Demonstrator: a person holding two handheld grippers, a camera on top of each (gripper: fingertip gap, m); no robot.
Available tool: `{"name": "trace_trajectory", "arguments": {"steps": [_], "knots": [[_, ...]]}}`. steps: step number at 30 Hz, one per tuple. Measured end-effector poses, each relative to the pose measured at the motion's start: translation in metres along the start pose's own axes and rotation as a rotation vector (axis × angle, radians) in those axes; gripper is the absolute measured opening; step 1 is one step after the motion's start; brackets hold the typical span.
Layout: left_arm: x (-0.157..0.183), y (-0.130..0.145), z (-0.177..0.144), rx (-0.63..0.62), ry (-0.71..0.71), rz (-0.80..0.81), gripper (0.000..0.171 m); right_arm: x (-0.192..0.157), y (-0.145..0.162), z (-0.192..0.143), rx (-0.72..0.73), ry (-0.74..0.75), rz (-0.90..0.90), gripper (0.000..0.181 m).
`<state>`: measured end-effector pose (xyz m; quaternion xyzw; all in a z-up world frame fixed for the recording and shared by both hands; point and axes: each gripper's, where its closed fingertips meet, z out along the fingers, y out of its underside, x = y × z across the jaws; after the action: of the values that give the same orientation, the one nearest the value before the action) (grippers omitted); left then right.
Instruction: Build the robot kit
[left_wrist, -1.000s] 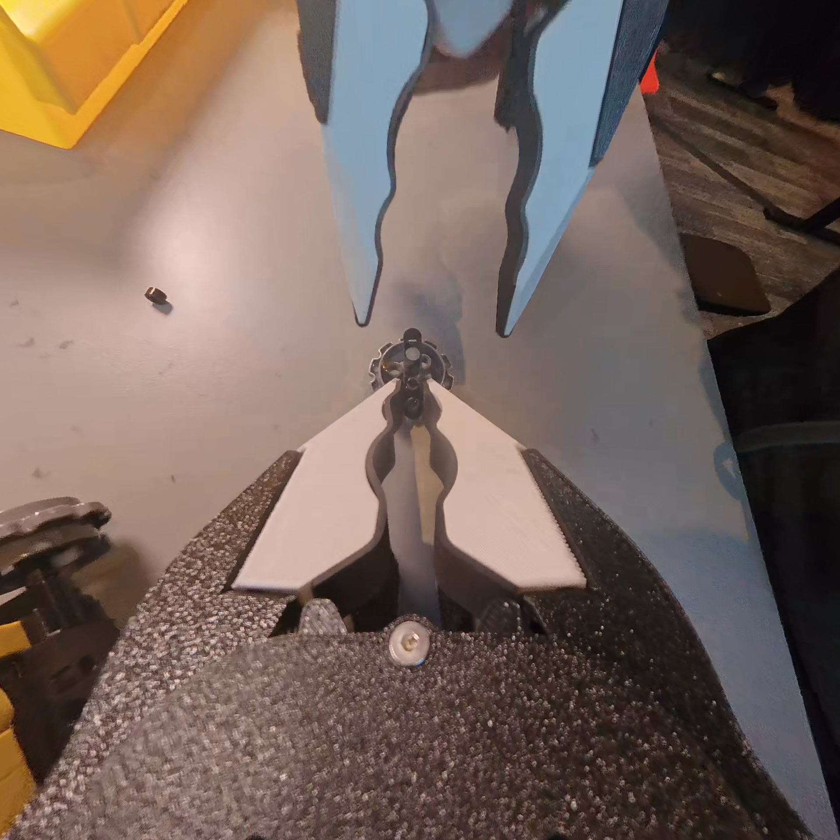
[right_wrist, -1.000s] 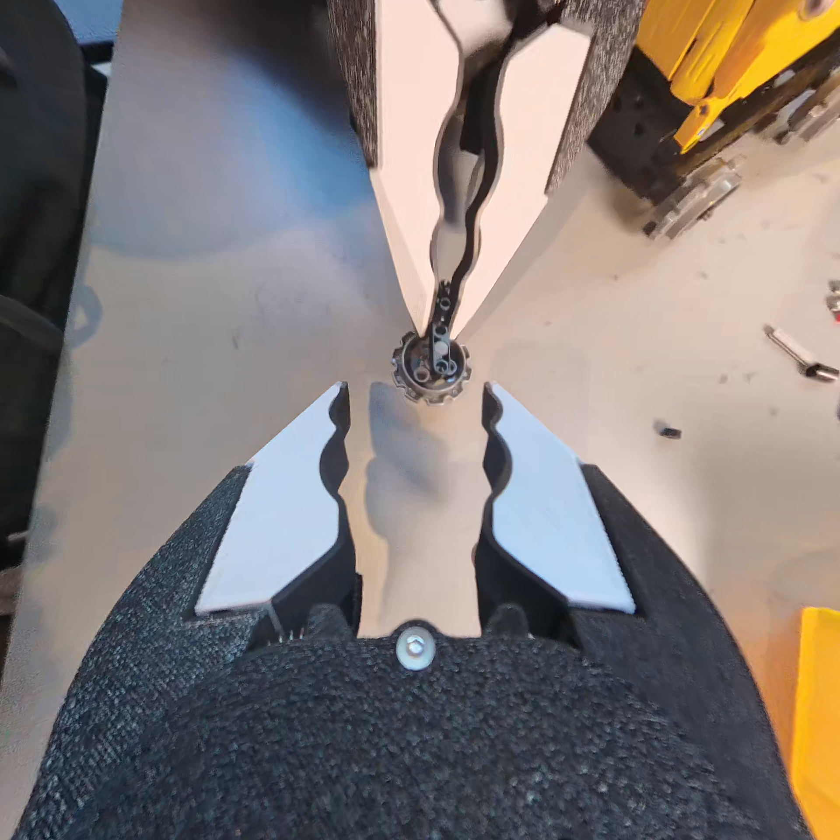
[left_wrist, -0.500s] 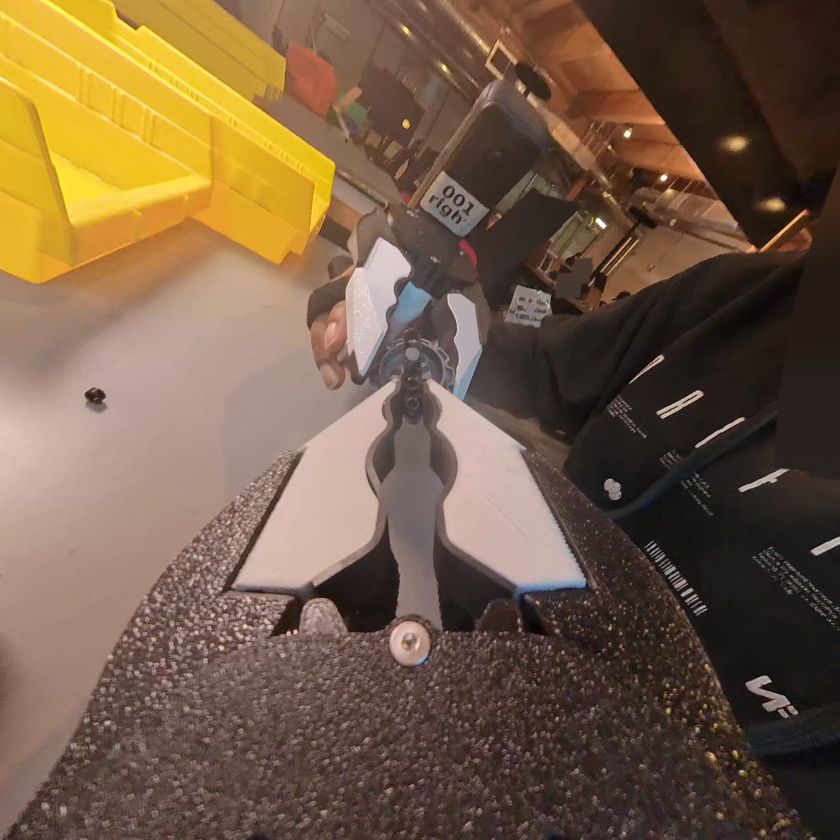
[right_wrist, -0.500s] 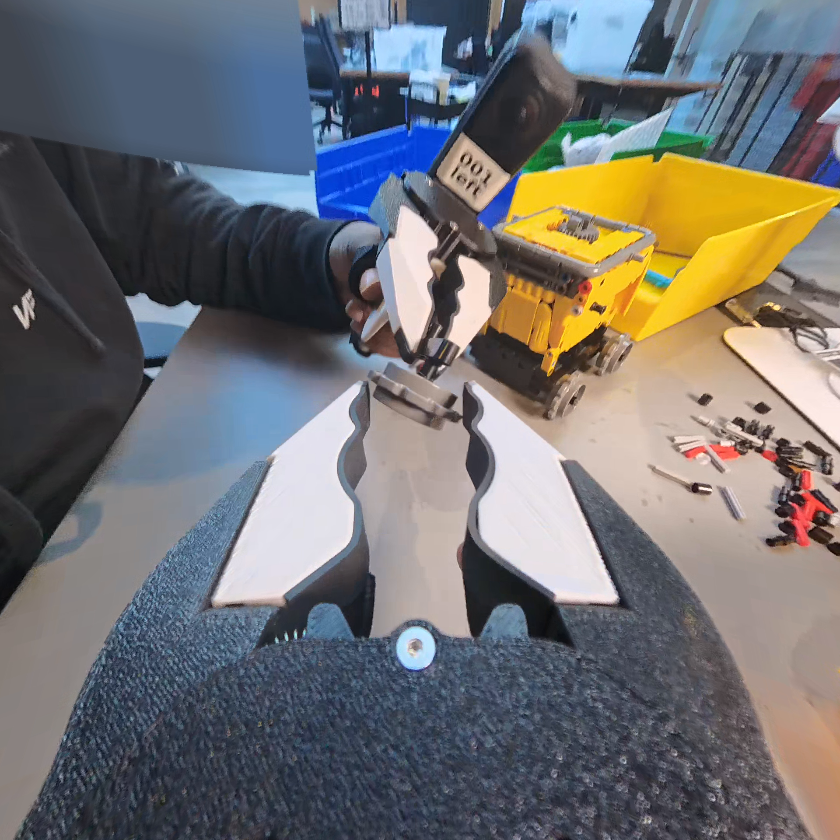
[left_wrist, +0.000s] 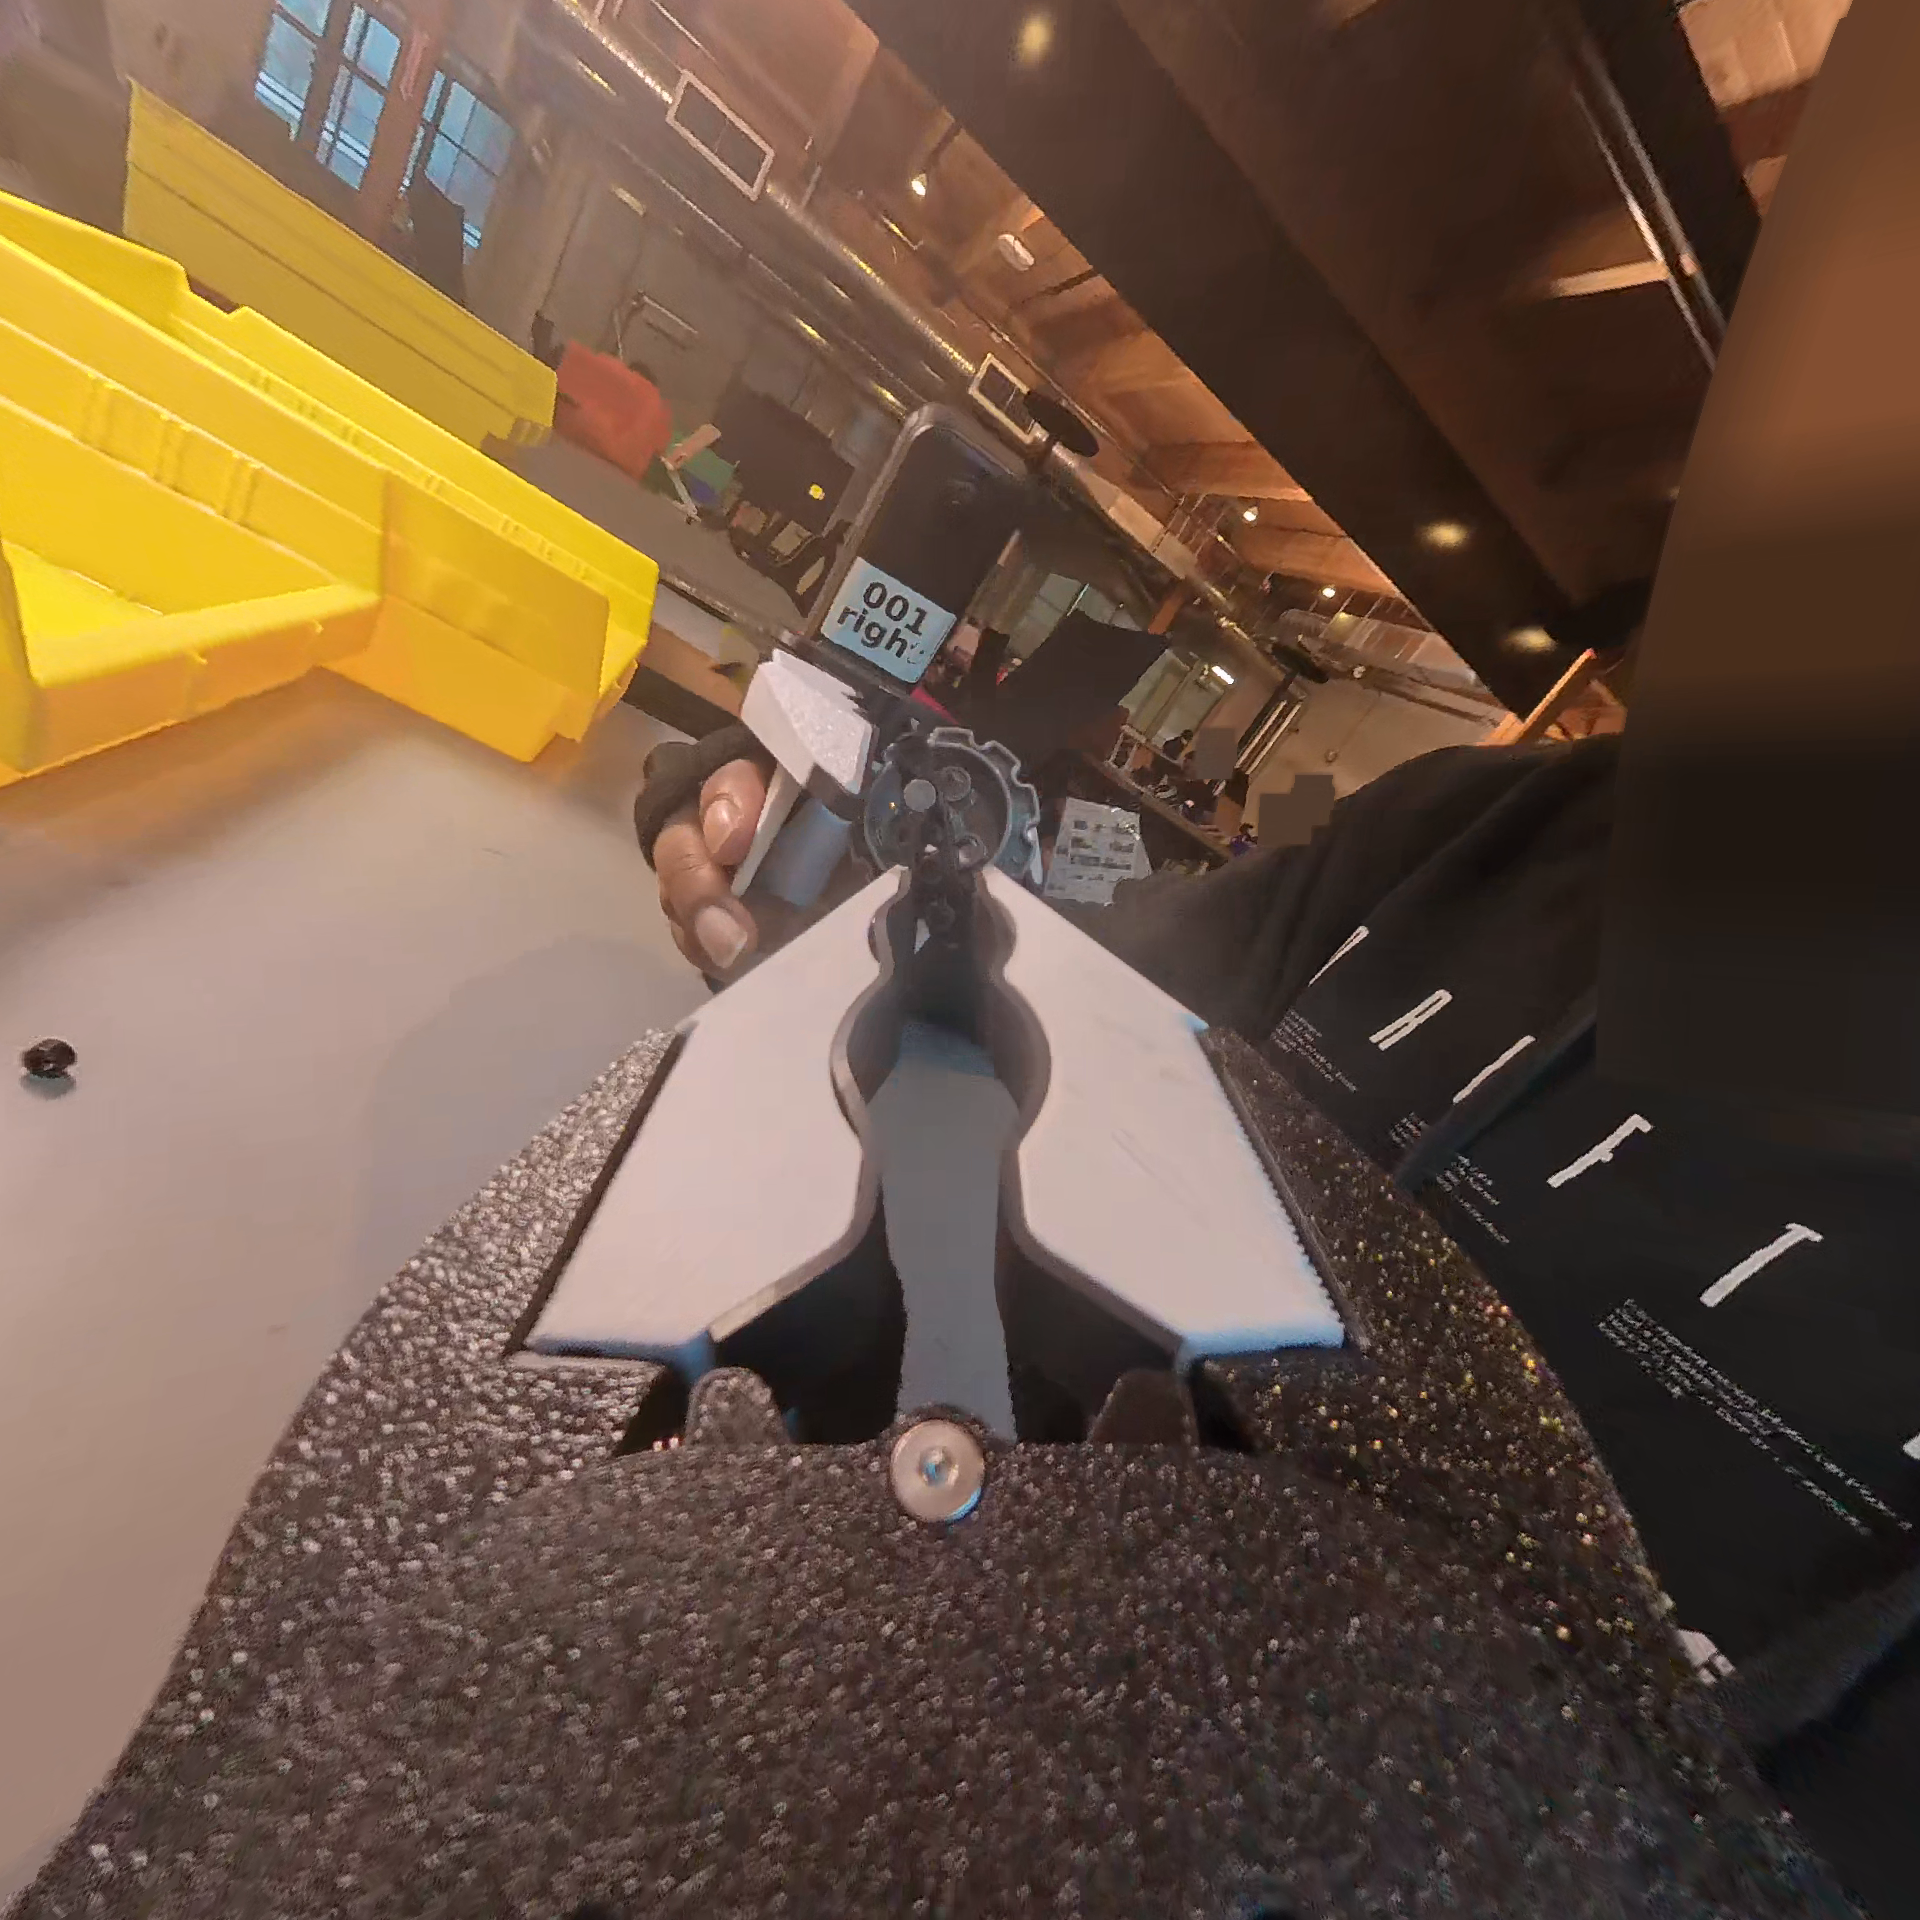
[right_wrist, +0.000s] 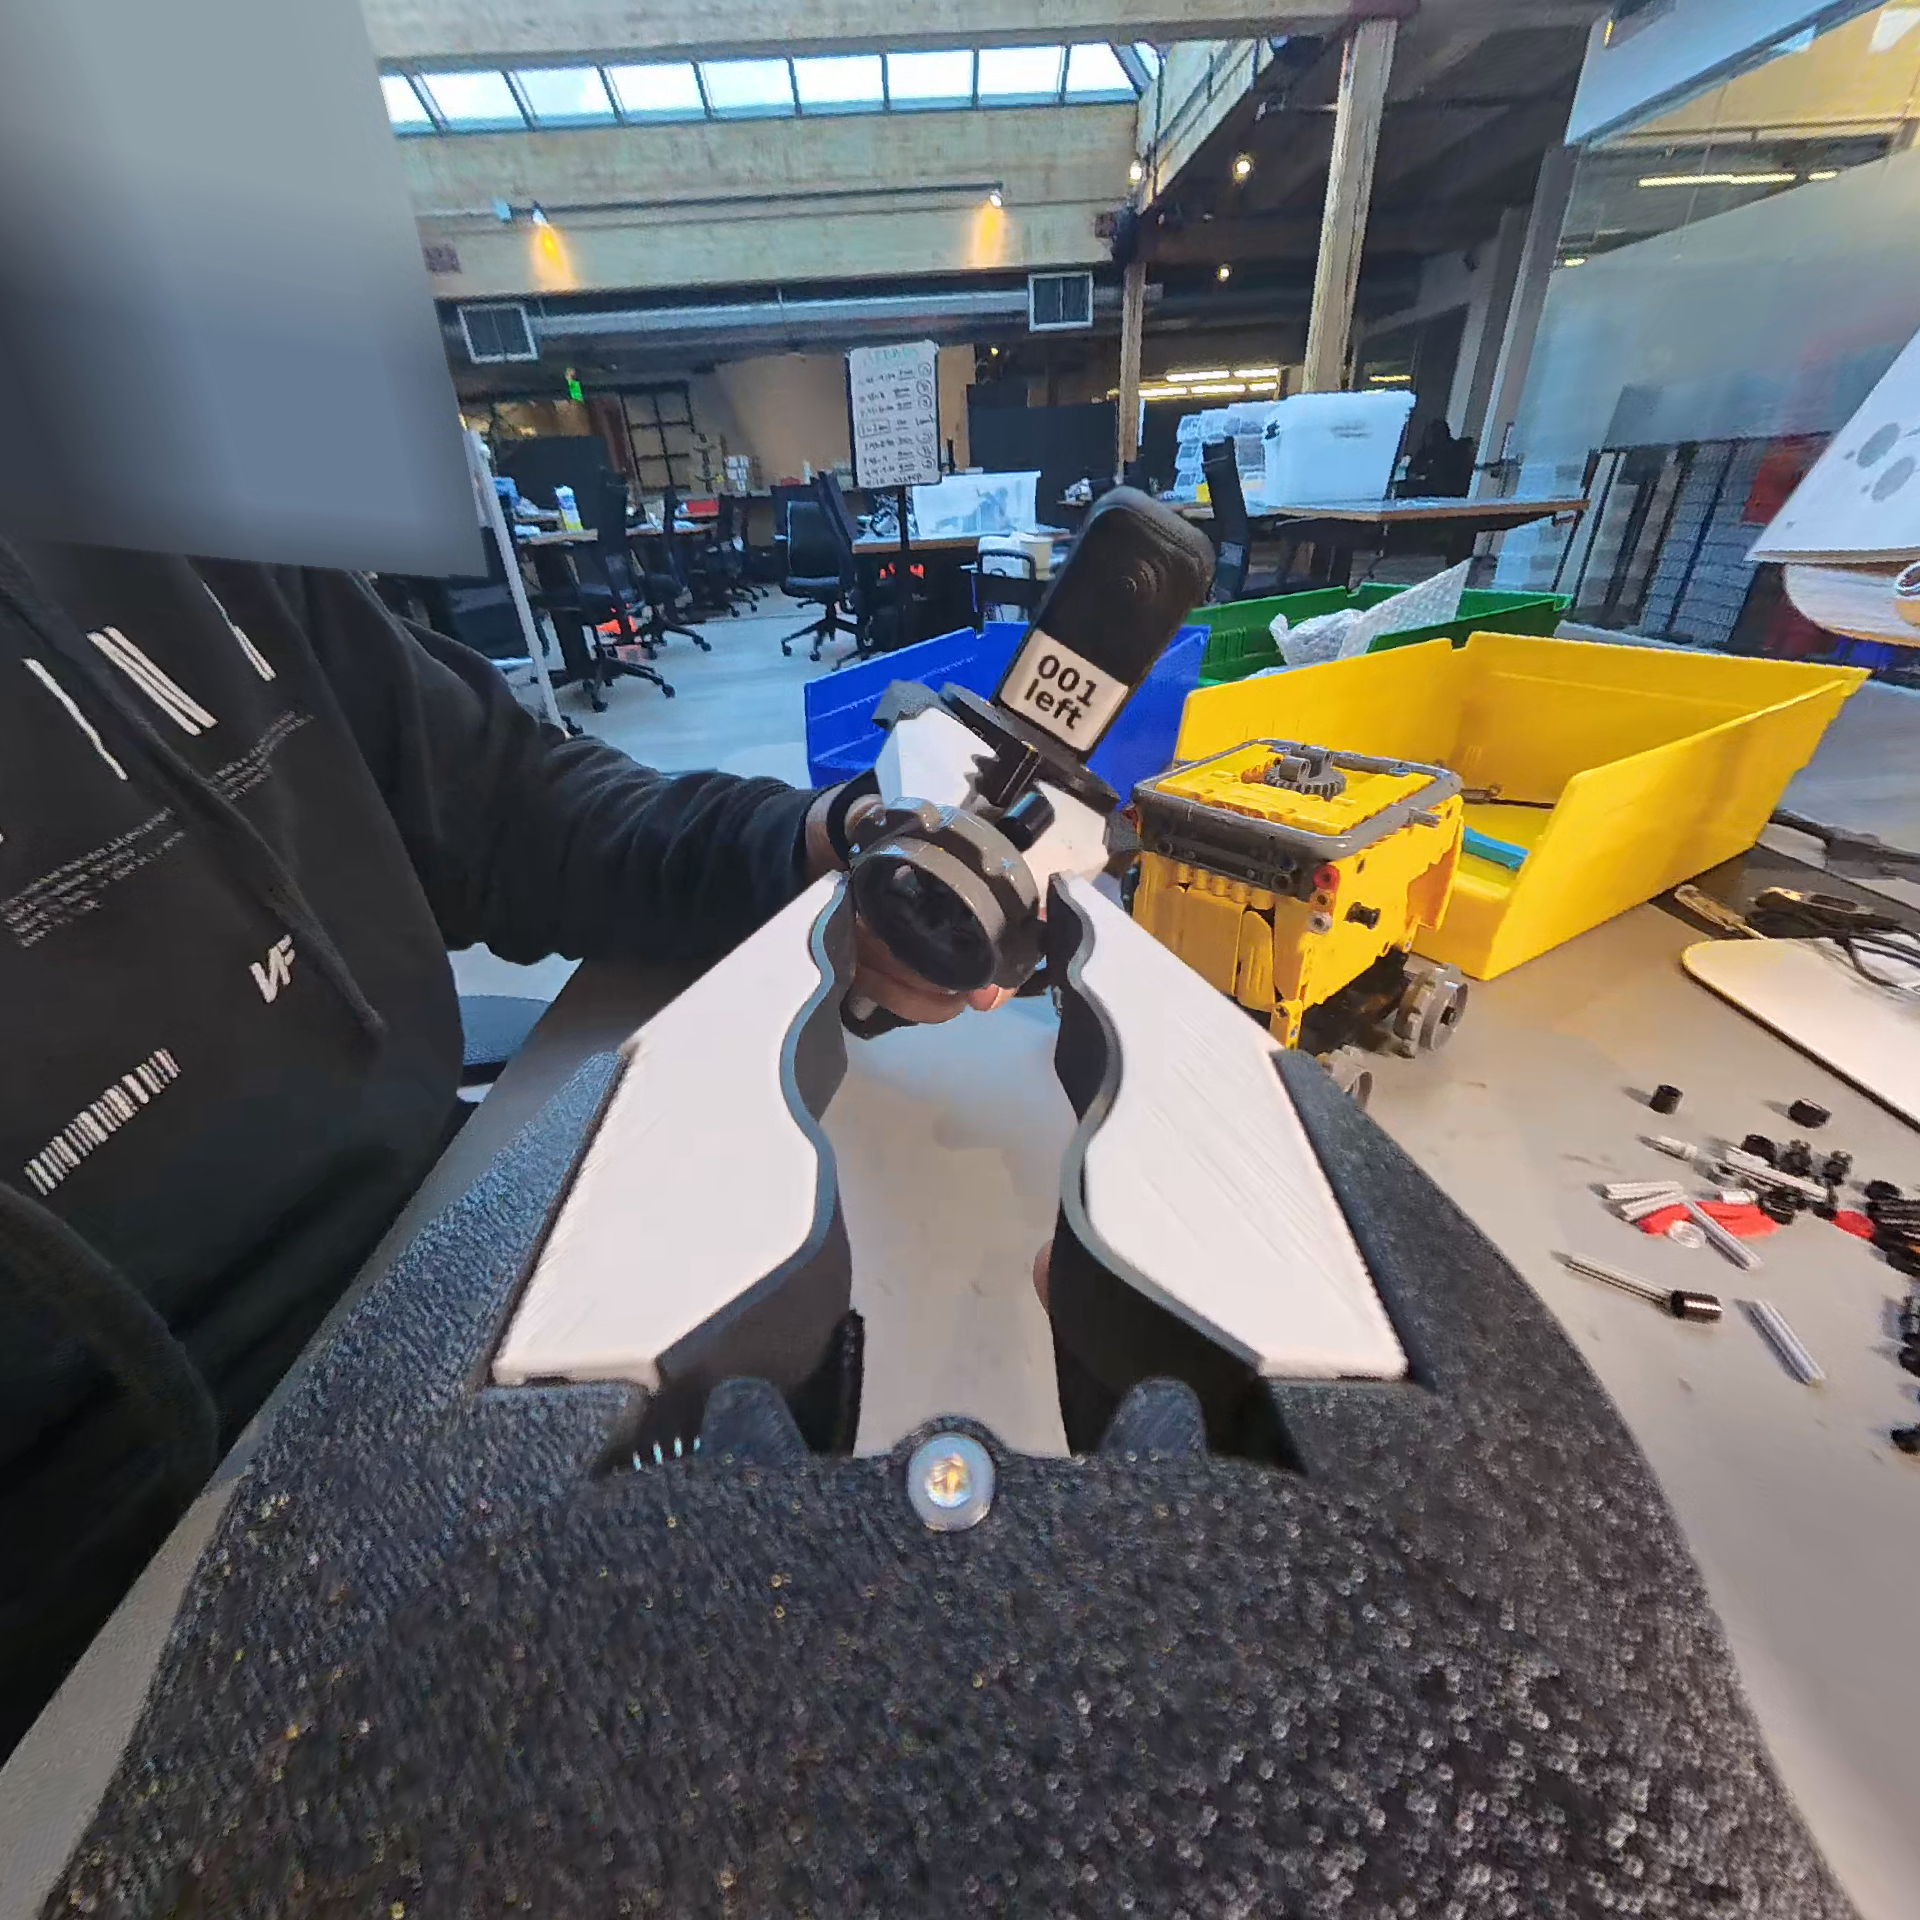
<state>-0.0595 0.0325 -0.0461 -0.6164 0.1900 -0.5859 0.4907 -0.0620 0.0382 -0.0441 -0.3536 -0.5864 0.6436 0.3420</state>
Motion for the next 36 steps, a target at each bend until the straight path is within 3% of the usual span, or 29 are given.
{"name": "trace_trajectory", "arguments": {"steps": [4,9,12,16,18,22,27,36], "knots": [[-0.013,0.008,-0.009,-0.095,-0.145,0.131,0.014,0.005,-0.004,-0.004,0.020,-0.016,0.057,0.036],[-0.024,0.012,-0.018,-0.234,-0.329,0.376,0.020,0.013,0.019,-0.003,-0.127,0.033,0.053,0.036],[-0.031,0.022,-0.020,-0.312,-0.386,0.451,0.020,0.018,0.041,0.003,-0.259,0.095,-0.047,0.036],[-0.035,0.040,-0.022,-0.383,-0.357,0.312,0.021,0.026,0.073,0.009,-0.480,0.191,-0.242,0.036],[-0.040,0.049,-0.023,-0.407,-0.355,0.227,0.024,0.027,0.083,0.011,-0.544,0.218,-0.298,0.036],[-0.051,0.059,-0.023,-0.435,-0.407,0.202,0.022,0.031,0.094,0.011,-0.631,0.267,-0.384,0.036],[-0.051,0.056,-0.022,-0.394,-0.392,0.181,0.011,0.032,0.088,0.012,-0.601,0.304,-0.457,0.036],[-0.024,0.017,-0.021,-0.154,-0.253,0.201,0.008,0.027,0.043,0.016,-0.339,0.376,-0.563,0.039]]}}
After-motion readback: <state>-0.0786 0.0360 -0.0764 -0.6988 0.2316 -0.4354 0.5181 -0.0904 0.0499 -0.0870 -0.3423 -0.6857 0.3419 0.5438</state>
